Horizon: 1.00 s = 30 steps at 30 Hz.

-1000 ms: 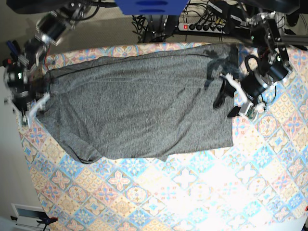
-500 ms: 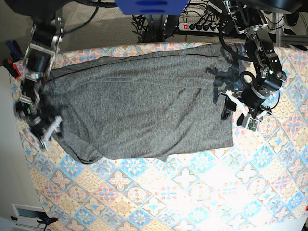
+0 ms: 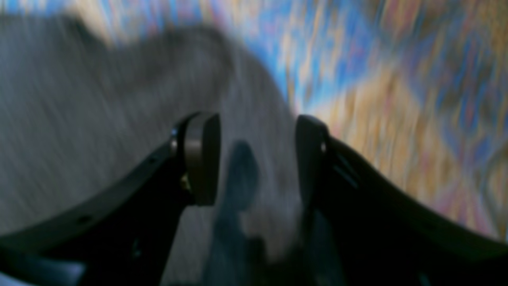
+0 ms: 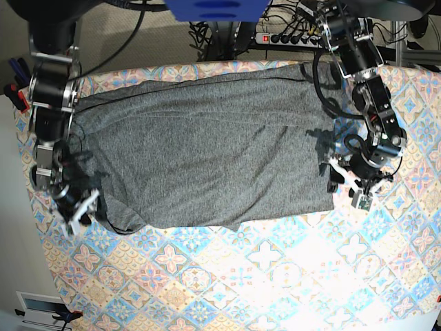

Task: Layout the t-shirt on the table in an organized manner, then fold the t-shirt properly
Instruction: 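Release the shirt edge and move both grippers onto the shirt body, then grasp the shirt body with both grippers partway across it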

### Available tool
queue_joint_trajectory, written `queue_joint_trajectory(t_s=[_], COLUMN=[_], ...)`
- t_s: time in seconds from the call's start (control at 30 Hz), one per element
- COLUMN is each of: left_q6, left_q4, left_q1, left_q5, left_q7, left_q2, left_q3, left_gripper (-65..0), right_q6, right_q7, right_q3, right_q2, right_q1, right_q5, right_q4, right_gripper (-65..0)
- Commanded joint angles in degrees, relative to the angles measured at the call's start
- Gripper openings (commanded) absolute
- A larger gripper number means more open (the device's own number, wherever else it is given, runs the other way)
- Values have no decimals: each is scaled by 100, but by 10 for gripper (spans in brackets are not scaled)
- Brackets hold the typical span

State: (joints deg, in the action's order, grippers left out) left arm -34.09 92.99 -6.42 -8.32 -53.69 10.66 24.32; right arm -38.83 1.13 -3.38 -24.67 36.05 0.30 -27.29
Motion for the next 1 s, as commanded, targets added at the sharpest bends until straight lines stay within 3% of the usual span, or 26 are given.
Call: queue_joint_trajectory(t_s=[0.0,0.1,0.27,0.43,0.63,0.97], left_q6=[-16,-16,-7,-7,-7,-7], left_q4=[121,86,-477,-1400,-1910,-2903], left_q1=[-75,-93,-216,-682,-734,-734], left_q5=[-34,-17,18,810,1478,1575], left_q7=[125,160,741,1127,1637,2235], left_q2=[64,64,91,64,55,-59], left_q3=[8,8,8,-27,-845,-959], left_gripper=[-318,-317,-316,-316,-316,-320], right_q6=[2,10,19,28,28,28], right_q7=[-205,-653,-1049,-1084,-1137,-1137], right_q3=[34,114,140,140,140,149], right_q2=[-158,-193,-202,-202,-202,-202], right_q1=[188,223,232,232,206,188], right_q5=[54,54,54,54,54,54], right_q4=[140,659,966,993,993,993], right_gripper=[-359,-359,-359,-359,-359,-359])
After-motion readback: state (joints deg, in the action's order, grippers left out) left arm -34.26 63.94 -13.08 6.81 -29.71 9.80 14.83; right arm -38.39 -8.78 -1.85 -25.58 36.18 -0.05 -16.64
